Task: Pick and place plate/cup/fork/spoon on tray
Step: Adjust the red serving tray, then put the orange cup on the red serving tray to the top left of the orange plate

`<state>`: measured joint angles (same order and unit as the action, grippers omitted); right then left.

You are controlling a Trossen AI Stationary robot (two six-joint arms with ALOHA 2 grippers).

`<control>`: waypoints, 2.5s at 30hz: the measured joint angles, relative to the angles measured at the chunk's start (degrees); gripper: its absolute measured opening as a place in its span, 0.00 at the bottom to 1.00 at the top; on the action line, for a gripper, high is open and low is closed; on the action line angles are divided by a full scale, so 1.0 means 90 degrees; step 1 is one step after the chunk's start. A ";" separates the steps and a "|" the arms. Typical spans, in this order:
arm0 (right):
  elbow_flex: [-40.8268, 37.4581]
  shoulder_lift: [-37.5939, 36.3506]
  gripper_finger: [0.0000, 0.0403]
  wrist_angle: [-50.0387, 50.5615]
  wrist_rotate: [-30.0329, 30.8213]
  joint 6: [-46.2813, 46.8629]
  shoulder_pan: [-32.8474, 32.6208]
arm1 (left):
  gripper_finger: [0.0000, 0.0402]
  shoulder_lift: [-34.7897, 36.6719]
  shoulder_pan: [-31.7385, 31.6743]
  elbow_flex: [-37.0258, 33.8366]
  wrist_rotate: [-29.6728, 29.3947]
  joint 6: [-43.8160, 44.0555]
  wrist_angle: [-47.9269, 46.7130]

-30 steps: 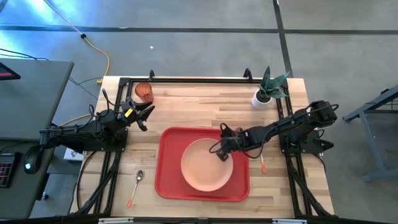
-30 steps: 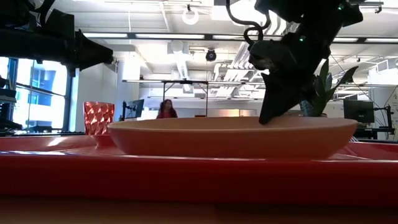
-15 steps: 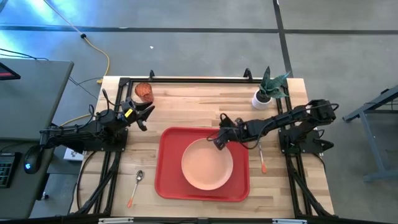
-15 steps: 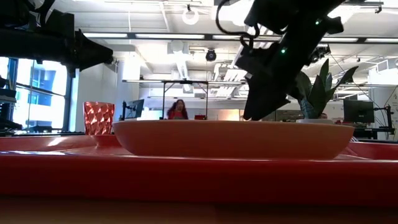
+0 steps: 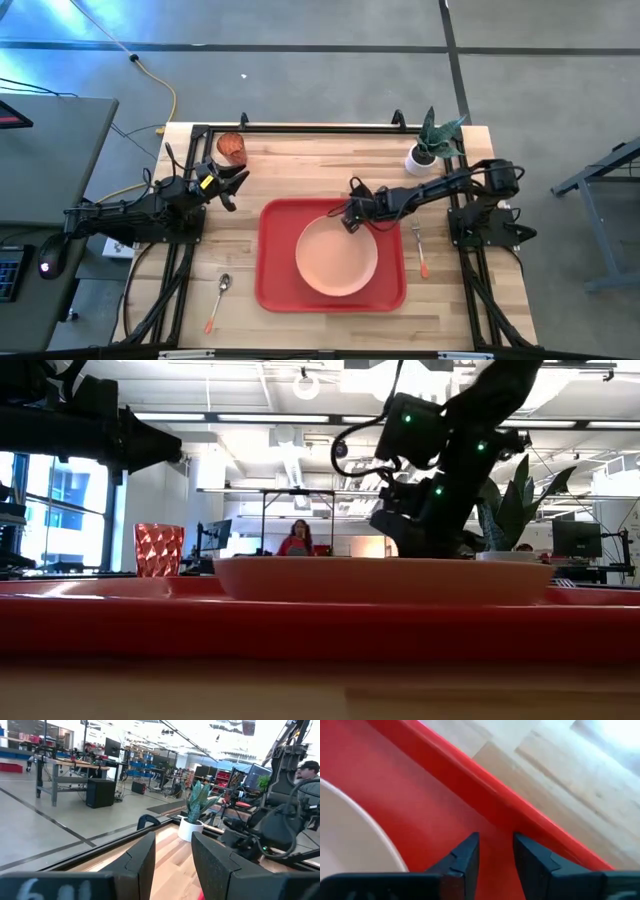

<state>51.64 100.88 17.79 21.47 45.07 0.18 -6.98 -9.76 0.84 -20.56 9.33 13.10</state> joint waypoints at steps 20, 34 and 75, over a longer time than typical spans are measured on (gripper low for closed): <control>0.0000 -0.0539 0.23 -0.0502 0.1805 -0.0157 0.0065 | 0.29 0.0000 -0.0001 -0.0002 0.0002 -0.0117 -0.0442; 0.0000 -0.1221 0.23 0.1524 0.2833 0.1758 -0.1468 | 0.29 -0.0406 0.0010 -0.0005 0.0857 -0.0234 0.0027; 0.0005 -0.1486 0.23 0.0793 0.3587 0.0652 -0.1672 | 0.29 -0.5289 -0.0312 0.3410 -0.0792 0.0900 -0.3413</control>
<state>51.68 87.50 24.92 53.76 50.94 -14.87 -54.58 -12.57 31.53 -27.69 17.43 -17.62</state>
